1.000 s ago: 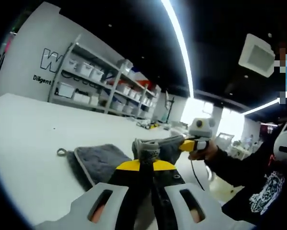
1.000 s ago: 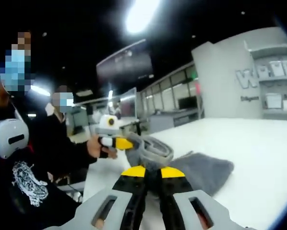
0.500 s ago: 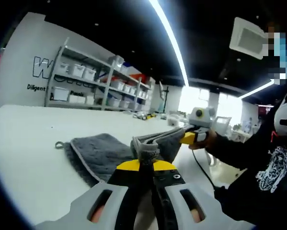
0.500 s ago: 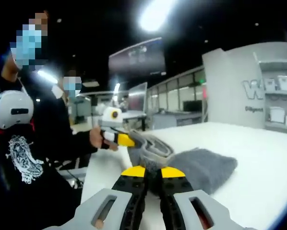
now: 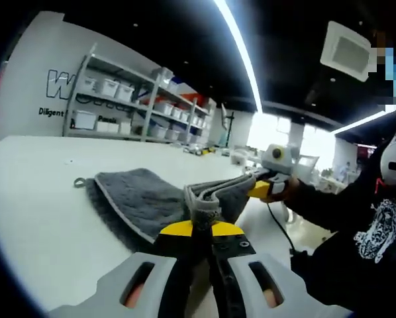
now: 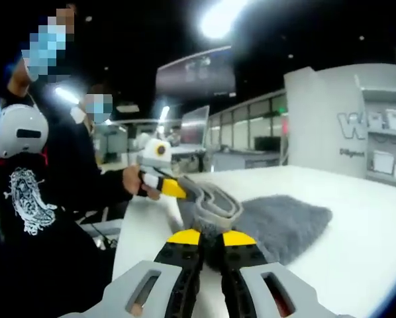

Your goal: Open the folded towel by lifting each exposed corner and separating the folded layers until the towel lies flat within the target outline without major curled edges

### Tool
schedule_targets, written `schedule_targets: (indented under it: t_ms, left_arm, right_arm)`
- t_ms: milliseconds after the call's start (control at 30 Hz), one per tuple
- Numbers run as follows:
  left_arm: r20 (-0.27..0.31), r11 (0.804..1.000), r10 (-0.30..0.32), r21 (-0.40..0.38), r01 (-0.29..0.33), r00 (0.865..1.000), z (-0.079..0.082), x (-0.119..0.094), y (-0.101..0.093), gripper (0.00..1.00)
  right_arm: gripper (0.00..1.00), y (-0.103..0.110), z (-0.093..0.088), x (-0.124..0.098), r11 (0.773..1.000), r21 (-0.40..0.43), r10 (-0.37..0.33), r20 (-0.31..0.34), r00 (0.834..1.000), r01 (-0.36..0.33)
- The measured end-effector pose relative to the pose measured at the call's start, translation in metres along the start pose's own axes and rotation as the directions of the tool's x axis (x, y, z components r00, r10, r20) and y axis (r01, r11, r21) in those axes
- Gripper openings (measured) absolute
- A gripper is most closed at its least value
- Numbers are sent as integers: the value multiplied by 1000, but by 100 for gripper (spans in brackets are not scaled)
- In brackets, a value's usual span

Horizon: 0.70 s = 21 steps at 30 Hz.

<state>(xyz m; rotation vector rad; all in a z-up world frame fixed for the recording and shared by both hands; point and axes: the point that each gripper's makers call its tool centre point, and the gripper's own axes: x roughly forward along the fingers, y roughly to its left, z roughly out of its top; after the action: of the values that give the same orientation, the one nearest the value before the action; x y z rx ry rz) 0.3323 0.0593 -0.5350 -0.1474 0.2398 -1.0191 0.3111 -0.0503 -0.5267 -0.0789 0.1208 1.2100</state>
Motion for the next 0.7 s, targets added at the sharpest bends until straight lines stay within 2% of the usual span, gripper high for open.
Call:
schedule_targets:
  t_ms: [267, 700]
  left_arm:
    - [-41, 1000, -1, 2, 2, 999, -10, 0, -2, 3]
    - [-92, 1000, 15, 4, -15, 996, -23, -1, -4, 3]
  right_arm:
    - [5, 4, -8, -2, 1000, 0, 11, -7, 1000, -11]
    - [6, 7, -22, -5, 999, 8, 35, -57, 998, -35]
